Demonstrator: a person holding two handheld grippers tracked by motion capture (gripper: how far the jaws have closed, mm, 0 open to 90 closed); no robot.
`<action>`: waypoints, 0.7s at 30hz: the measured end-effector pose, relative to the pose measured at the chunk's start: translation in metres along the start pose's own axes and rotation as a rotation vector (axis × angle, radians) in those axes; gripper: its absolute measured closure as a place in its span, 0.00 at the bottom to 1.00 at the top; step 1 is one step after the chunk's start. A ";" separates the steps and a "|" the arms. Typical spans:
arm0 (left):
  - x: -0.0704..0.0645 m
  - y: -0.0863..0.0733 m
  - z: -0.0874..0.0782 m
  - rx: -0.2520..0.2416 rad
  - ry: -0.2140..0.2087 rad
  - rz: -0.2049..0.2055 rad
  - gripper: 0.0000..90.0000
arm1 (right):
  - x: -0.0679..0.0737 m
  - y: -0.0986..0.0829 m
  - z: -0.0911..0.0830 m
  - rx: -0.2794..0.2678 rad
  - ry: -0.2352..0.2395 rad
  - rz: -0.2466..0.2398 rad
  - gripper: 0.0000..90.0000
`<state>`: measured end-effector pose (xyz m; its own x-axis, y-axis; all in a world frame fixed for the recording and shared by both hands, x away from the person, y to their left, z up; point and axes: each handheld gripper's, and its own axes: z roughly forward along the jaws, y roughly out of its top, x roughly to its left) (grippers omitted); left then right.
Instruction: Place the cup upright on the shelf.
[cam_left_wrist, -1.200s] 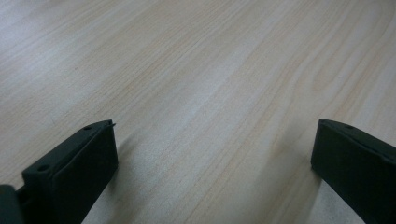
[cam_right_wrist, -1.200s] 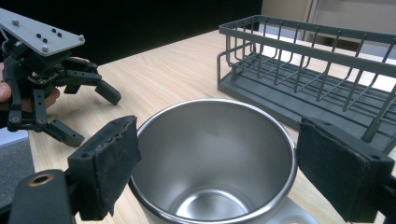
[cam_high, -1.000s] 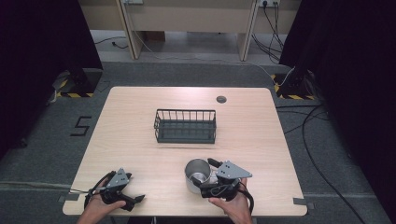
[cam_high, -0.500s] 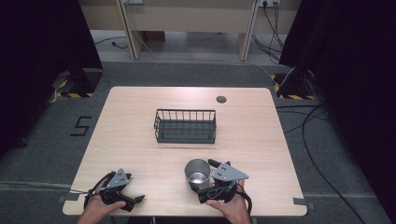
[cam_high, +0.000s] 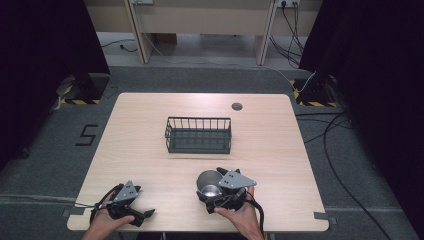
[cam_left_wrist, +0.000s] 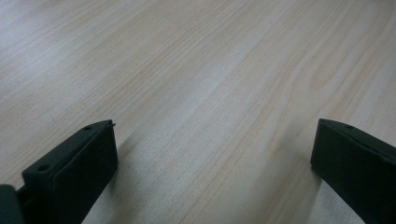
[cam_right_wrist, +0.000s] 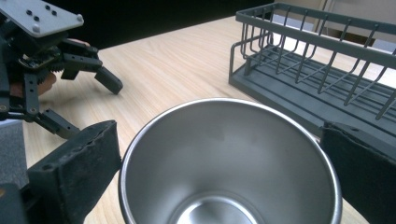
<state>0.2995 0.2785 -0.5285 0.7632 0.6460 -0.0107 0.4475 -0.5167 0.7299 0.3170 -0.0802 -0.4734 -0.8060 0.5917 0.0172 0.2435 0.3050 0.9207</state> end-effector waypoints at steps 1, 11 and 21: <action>0.000 0.000 0.000 0.000 -0.001 0.000 0.00 | 0.000 0.000 0.000 0.002 -0.002 -0.003 0.03; 0.000 0.000 0.000 0.000 0.000 0.000 0.00 | 0.001 -0.001 0.000 -0.009 -0.022 -0.004 0.07; 0.000 0.000 0.000 0.000 0.000 0.000 0.00 | -0.003 0.012 -0.003 -0.054 -0.082 0.020 0.07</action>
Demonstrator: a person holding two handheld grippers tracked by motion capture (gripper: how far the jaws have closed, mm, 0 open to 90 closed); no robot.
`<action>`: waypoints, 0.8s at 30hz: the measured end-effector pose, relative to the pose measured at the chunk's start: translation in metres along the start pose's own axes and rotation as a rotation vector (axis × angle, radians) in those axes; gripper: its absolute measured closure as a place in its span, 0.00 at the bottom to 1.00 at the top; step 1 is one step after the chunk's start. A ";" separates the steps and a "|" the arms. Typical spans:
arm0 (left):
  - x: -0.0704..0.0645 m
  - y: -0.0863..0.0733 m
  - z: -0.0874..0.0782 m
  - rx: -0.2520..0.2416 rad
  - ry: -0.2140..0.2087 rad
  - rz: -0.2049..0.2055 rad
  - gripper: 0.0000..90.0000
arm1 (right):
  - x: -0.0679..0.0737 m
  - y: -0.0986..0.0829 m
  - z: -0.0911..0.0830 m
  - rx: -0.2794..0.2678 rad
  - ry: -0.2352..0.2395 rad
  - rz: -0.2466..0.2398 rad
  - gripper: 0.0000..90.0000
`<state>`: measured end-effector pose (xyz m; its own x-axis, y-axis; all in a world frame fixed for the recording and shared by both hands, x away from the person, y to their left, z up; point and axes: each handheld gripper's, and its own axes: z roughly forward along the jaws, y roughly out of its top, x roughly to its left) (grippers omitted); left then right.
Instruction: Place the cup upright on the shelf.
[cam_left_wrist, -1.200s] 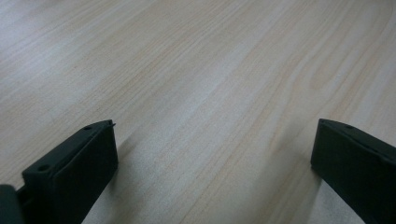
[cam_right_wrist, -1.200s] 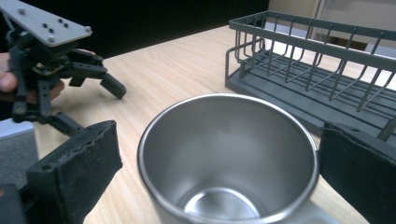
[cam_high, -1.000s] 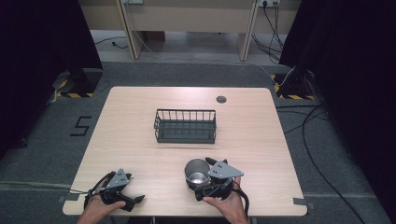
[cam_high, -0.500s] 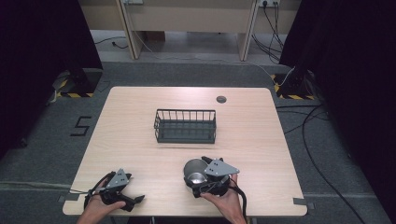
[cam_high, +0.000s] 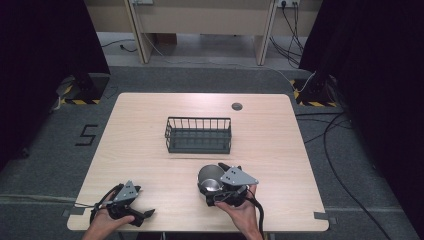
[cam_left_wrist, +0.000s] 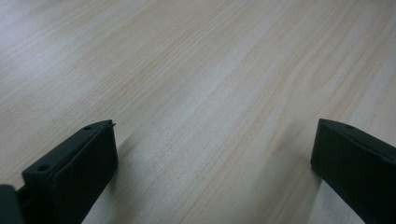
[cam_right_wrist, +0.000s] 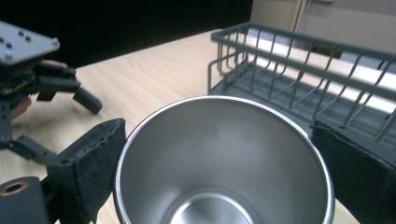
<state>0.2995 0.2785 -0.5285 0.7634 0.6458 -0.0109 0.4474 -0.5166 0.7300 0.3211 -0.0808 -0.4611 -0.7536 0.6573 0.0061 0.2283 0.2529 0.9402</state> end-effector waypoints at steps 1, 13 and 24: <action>0.000 0.000 0.000 0.000 0.000 0.000 0.00 | -0.002 0.005 -0.001 -0.007 -0.006 0.004 0.07; 0.000 0.000 0.000 0.001 -0.003 0.001 0.00 | -0.024 0.038 0.008 -0.001 -0.025 0.043 0.07; 0.000 0.000 0.000 -0.002 -0.002 -0.001 0.00 | -0.042 0.092 0.017 -0.005 -0.073 0.031 0.07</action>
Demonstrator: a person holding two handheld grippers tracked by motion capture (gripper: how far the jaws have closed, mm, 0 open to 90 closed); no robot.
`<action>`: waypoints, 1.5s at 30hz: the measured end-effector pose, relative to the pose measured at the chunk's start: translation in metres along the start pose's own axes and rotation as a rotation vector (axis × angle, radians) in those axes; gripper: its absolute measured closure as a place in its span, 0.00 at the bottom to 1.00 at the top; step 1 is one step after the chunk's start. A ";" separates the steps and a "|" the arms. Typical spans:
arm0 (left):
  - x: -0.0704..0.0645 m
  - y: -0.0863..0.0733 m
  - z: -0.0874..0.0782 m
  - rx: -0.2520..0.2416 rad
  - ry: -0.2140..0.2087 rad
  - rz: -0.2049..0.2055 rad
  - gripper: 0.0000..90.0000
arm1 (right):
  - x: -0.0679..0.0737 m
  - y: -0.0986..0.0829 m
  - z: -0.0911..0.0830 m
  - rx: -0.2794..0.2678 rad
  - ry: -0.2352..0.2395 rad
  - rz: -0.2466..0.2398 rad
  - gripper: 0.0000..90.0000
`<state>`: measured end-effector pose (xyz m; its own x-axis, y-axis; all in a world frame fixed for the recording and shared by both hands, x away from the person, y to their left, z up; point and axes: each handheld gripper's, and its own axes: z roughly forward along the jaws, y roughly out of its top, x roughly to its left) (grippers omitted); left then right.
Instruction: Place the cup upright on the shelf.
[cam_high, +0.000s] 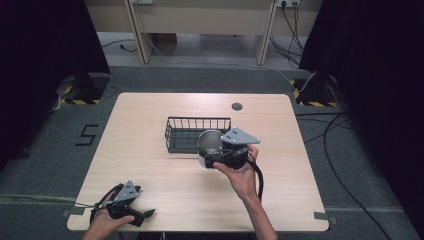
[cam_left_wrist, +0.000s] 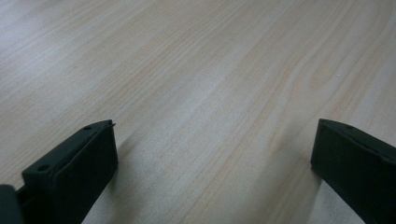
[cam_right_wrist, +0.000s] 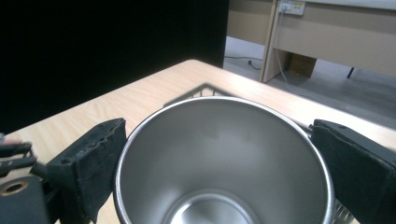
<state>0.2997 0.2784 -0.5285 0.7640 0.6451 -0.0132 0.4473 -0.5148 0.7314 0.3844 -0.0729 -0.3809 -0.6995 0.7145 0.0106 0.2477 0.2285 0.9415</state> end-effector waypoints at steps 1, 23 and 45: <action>0.000 0.000 0.000 0.000 0.000 -0.001 0.00 | -0.001 0.010 0.004 0.001 -0.006 -0.003 0.07; 0.000 0.000 0.000 0.003 0.001 0.002 0.00 | -0.021 0.063 0.065 0.039 -0.091 0.034 0.07; 0.000 0.000 0.000 0.002 -0.001 0.002 0.00 | -0.036 0.052 0.121 0.108 -0.120 0.082 0.07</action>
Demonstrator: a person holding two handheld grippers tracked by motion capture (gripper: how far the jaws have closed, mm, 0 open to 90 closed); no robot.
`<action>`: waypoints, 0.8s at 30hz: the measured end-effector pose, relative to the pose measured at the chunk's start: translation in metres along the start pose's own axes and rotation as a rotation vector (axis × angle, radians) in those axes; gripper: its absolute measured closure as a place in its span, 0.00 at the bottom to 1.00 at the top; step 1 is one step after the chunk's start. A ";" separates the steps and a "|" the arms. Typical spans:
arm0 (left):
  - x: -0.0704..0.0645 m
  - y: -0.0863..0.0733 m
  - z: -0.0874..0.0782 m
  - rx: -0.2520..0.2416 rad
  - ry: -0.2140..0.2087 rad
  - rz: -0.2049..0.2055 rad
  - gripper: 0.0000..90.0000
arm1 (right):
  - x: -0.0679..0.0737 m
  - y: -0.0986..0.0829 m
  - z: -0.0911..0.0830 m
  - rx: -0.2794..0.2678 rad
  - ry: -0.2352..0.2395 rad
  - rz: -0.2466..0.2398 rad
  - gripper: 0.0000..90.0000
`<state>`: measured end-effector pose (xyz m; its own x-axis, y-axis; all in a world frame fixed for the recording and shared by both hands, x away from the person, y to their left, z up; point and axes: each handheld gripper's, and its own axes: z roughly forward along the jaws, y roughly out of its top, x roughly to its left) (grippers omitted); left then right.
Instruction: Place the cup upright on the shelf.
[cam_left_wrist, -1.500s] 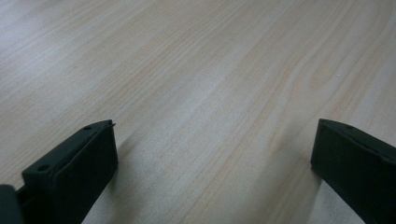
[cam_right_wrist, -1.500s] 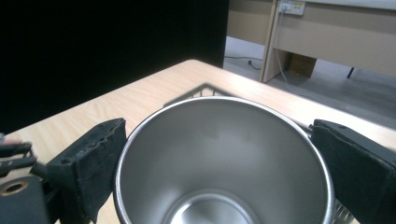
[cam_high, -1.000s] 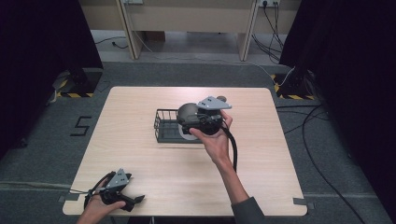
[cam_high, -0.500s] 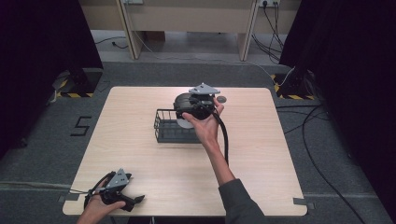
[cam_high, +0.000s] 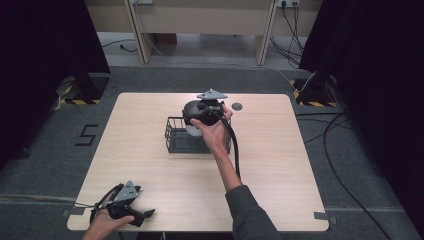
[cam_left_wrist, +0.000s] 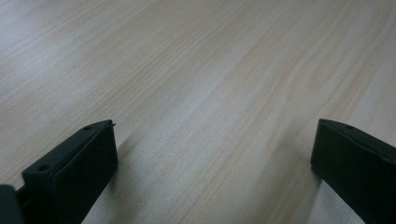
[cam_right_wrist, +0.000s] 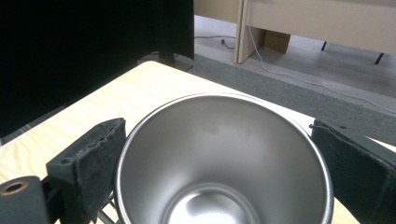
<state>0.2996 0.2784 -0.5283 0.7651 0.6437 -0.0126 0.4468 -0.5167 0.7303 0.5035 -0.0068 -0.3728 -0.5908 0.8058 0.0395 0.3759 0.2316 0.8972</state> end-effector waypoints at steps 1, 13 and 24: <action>0.000 0.000 0.000 0.000 0.000 0.000 0.00 | 0.000 -0.001 0.002 0.003 0.001 0.001 0.07; 0.000 0.000 0.000 0.000 -0.001 0.000 0.00 | 0.000 -0.010 0.013 0.040 -0.006 -0.016 0.07; 0.000 0.000 0.000 -0.001 -0.001 0.000 0.00 | -0.008 -0.029 0.023 0.069 0.004 0.022 0.06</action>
<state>0.2995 0.2783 -0.5284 0.7656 0.6432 -0.0128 0.4463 -0.5167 0.7307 0.5134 -0.0077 -0.4094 -0.5844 0.8092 0.0606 0.4369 0.2509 0.8638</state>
